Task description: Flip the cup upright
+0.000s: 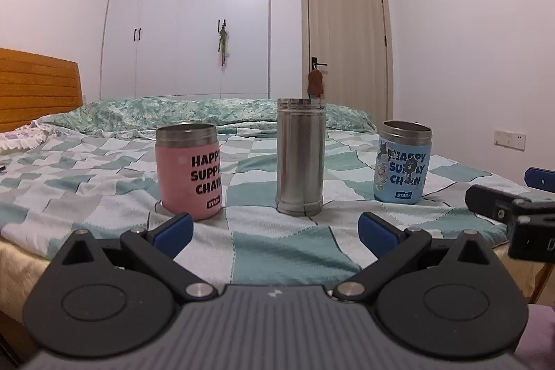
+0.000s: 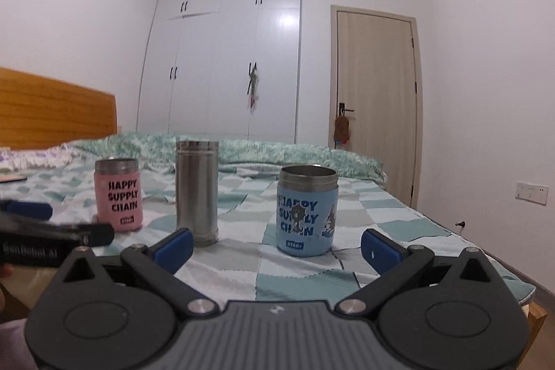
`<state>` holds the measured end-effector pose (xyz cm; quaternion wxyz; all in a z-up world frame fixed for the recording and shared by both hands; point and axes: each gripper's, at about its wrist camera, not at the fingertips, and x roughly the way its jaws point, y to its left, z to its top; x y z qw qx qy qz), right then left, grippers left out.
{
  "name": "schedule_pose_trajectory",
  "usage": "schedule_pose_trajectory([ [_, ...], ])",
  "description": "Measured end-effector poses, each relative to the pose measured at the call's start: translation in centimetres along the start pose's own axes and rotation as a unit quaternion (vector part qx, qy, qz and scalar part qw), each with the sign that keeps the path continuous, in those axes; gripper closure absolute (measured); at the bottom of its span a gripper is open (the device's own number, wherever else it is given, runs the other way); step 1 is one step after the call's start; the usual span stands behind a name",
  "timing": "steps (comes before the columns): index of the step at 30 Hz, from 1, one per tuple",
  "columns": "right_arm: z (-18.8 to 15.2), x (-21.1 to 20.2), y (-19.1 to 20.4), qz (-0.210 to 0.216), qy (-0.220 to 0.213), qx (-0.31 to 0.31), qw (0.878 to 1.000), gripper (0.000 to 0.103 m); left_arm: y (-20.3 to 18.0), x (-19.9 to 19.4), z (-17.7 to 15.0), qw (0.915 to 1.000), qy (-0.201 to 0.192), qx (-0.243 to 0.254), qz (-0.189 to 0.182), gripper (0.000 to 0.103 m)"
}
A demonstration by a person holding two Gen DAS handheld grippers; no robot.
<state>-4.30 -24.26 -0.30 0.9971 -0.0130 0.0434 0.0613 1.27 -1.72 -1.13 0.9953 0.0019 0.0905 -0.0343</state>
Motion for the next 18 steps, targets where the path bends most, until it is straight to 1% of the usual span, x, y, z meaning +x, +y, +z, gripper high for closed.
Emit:
schedule_pose_trajectory([
  [5, -0.29, 0.17, -0.65, -0.002, 0.000, 0.025, 1.000, 0.000, 0.77, 0.14, -0.35, 0.9996, 0.001, -0.025, 0.010, 0.000],
  [18, -0.59, -0.09, -0.73, -0.006, -0.006, 0.035, 0.999, 0.000, 0.51, -0.17, -0.46, 0.9998, -0.010, -0.016, 0.011, 0.000],
])
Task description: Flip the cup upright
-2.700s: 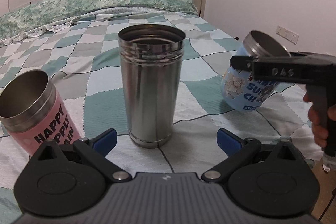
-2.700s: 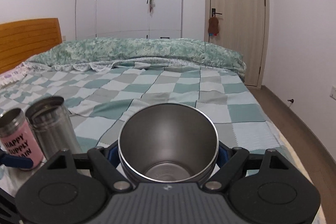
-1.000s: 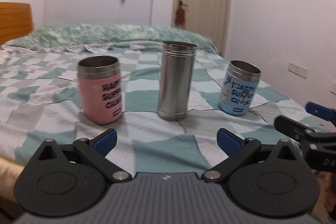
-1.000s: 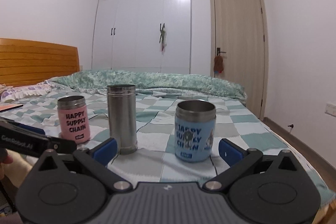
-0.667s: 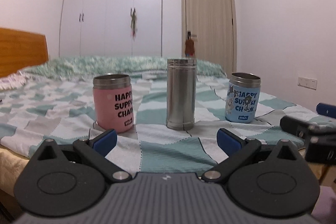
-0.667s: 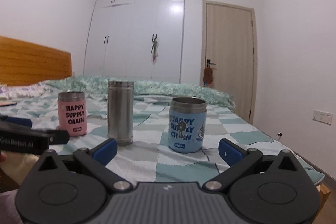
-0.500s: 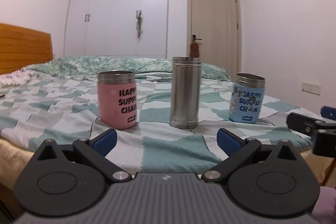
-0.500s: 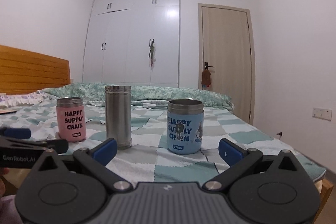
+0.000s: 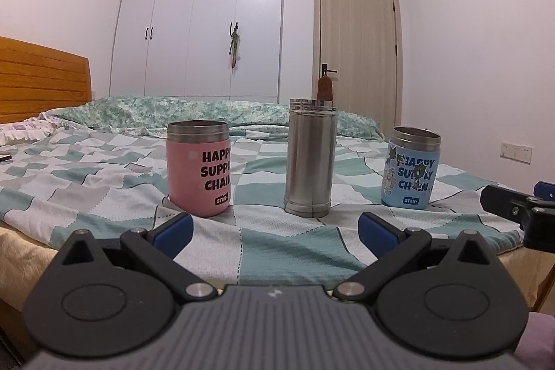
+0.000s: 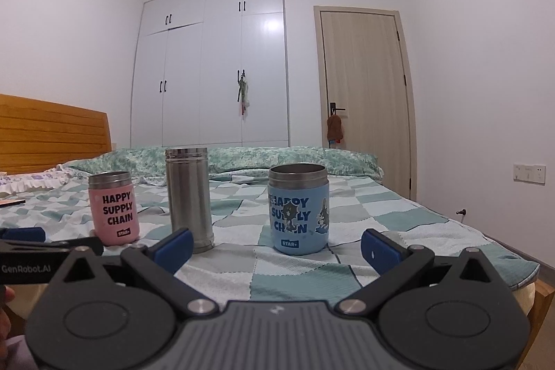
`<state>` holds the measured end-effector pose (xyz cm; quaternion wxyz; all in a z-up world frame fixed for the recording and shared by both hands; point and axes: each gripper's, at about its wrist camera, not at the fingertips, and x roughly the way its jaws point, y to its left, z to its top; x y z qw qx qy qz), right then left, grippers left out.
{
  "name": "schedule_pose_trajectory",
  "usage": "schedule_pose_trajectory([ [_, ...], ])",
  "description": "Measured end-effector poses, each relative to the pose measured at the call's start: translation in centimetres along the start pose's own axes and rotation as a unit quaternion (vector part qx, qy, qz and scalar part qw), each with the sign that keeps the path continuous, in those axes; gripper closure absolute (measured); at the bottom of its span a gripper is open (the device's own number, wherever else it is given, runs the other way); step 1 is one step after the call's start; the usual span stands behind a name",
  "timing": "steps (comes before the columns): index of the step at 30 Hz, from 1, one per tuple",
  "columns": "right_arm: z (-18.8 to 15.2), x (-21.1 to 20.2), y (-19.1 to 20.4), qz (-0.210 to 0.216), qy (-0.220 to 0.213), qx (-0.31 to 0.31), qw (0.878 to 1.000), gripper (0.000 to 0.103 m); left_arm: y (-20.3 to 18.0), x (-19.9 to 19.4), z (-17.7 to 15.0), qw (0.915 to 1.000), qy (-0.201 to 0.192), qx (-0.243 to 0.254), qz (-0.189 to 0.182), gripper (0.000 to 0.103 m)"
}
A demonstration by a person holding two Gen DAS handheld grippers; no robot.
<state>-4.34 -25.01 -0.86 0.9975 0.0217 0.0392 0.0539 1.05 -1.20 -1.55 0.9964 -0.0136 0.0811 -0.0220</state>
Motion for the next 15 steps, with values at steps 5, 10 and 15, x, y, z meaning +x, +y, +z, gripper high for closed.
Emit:
schedule_pose_trajectory([
  [5, -0.03, -0.06, 0.09, 0.000, -0.001, -0.001, 1.000, 0.000, 0.01, -0.10, -0.02, 1.0000, -0.002, 0.000, 0.002, 0.000],
  [10, -0.05, -0.16, 0.19, -0.001, -0.003, -0.003, 1.000, 0.000, -0.05, -0.22, -0.03, 1.0000, -0.005, 0.002, 0.003, 0.000],
  [15, -0.06, -0.17, 0.20, -0.001, -0.003, -0.003, 1.000, 0.000, -0.12, -0.30, -0.03, 1.0000, -0.006, 0.004, 0.005, 0.000],
])
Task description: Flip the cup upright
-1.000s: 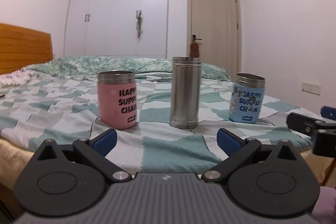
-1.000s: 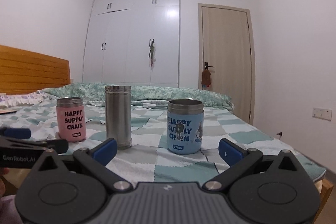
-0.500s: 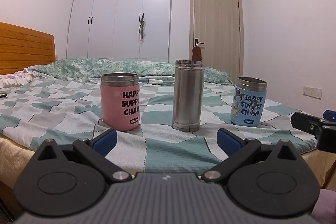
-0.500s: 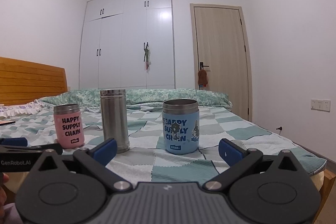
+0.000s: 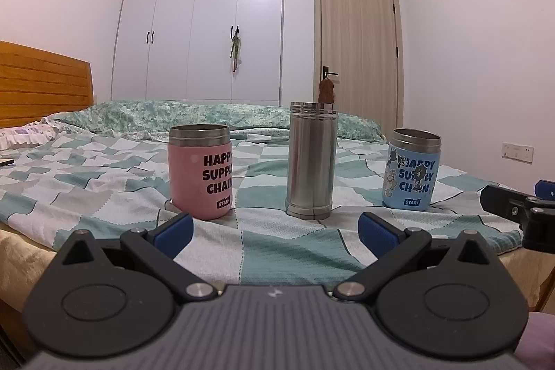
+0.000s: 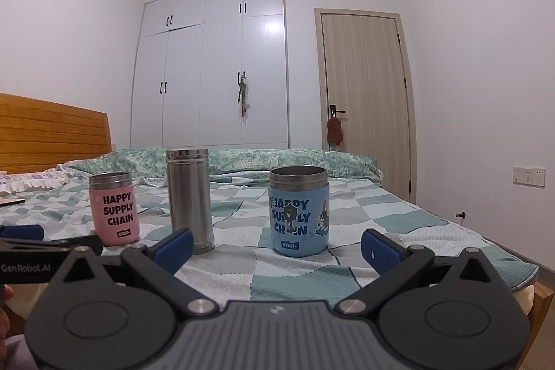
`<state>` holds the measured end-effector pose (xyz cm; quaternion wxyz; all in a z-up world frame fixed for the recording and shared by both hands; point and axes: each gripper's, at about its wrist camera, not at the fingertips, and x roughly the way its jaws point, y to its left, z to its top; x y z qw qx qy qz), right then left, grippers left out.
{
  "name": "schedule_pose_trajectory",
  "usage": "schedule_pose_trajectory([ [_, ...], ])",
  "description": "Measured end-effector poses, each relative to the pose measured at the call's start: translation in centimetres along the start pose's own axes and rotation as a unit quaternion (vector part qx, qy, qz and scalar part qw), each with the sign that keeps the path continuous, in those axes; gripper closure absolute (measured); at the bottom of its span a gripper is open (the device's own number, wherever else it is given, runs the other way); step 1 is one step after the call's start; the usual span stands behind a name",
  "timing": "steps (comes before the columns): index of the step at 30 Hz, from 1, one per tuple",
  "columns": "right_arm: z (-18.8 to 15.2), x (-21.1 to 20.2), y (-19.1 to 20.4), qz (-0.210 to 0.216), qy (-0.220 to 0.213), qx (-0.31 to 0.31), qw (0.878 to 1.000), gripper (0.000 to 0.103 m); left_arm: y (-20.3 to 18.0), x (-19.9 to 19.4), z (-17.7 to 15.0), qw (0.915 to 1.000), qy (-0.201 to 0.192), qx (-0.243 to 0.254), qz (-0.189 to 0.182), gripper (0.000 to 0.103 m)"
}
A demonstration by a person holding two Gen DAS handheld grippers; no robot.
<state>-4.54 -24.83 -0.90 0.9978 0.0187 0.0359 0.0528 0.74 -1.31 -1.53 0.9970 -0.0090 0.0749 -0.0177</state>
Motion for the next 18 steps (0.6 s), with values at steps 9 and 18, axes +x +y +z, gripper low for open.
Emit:
schedule_pose_trajectory([
  [9, 0.01, -0.01, -0.01, 0.000, -0.001, 0.000, 1.000, 0.000, 0.04, -0.23, -0.04, 1.0000, -0.005, 0.001, 0.002, 0.000],
  [18, 0.04, -0.07, -0.01, 0.000, -0.004, -0.003, 1.000, 0.000, 0.09, -0.43, -0.03, 0.9999, -0.010, 0.000, 0.002, 0.000],
])
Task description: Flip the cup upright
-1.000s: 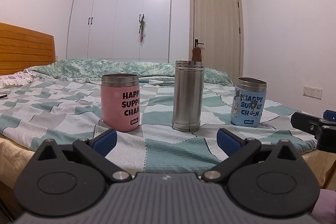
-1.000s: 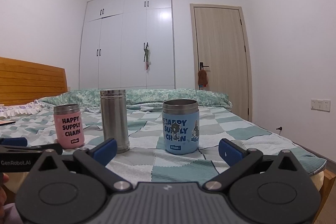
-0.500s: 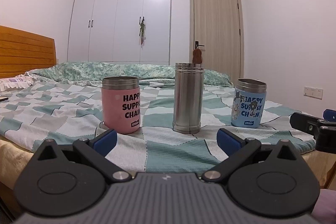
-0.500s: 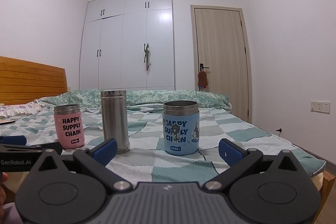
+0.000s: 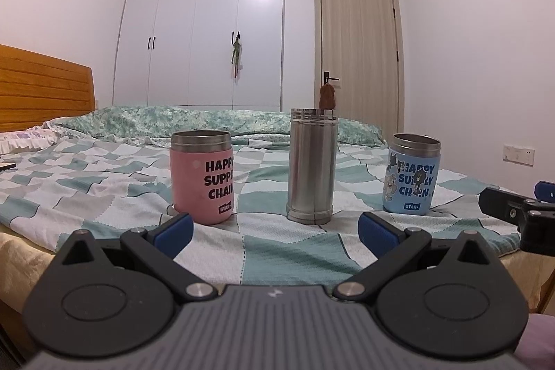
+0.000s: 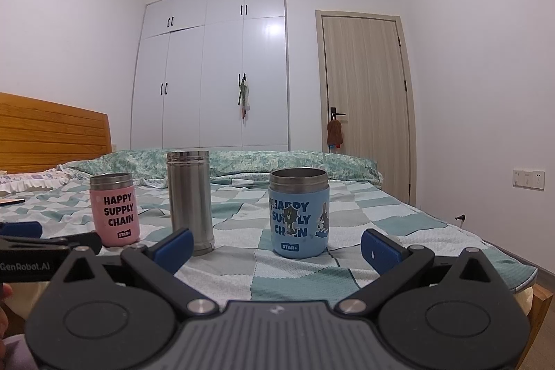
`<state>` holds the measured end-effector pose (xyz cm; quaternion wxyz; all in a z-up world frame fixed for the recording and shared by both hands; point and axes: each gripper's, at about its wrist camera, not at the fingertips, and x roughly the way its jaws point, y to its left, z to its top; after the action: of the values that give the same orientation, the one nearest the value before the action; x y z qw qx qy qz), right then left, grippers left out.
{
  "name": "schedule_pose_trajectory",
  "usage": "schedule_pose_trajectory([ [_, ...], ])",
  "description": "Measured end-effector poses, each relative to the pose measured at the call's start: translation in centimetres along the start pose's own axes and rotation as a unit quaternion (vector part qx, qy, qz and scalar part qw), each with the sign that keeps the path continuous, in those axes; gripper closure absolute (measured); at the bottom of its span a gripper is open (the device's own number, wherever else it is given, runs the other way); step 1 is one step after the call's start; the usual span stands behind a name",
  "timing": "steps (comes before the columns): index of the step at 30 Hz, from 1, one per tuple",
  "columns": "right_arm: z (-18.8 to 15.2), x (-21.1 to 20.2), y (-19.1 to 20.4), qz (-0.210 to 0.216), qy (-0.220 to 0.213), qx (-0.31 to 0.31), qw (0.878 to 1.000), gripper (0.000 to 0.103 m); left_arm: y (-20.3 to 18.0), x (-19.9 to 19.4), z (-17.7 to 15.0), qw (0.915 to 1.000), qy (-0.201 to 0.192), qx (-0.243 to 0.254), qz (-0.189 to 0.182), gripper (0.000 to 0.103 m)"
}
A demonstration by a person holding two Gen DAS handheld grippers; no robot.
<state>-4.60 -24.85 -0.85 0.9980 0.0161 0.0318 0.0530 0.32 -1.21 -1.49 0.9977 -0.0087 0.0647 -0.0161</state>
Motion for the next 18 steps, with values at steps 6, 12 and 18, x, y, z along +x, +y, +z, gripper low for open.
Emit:
schedule_pose_trajectory([
  [6, -0.02, -0.01, 0.04, 0.000, 0.000, 0.000, 1.000, 0.000, 0.07, -0.22, 0.11, 1.0000, -0.006, 0.000, -0.001, 0.000],
  [12, -0.06, -0.04, 0.04, 0.000, -0.001, -0.003, 1.000, 0.000, 0.16, -0.31, 0.17, 1.0000, -0.007, -0.003, -0.001, 0.000],
  [18, -0.06, -0.05, 0.05, 0.001, -0.001, -0.004, 1.000, 0.000, 0.10, -0.45, 0.17, 0.9999, -0.010, -0.001, -0.005, 0.000],
])
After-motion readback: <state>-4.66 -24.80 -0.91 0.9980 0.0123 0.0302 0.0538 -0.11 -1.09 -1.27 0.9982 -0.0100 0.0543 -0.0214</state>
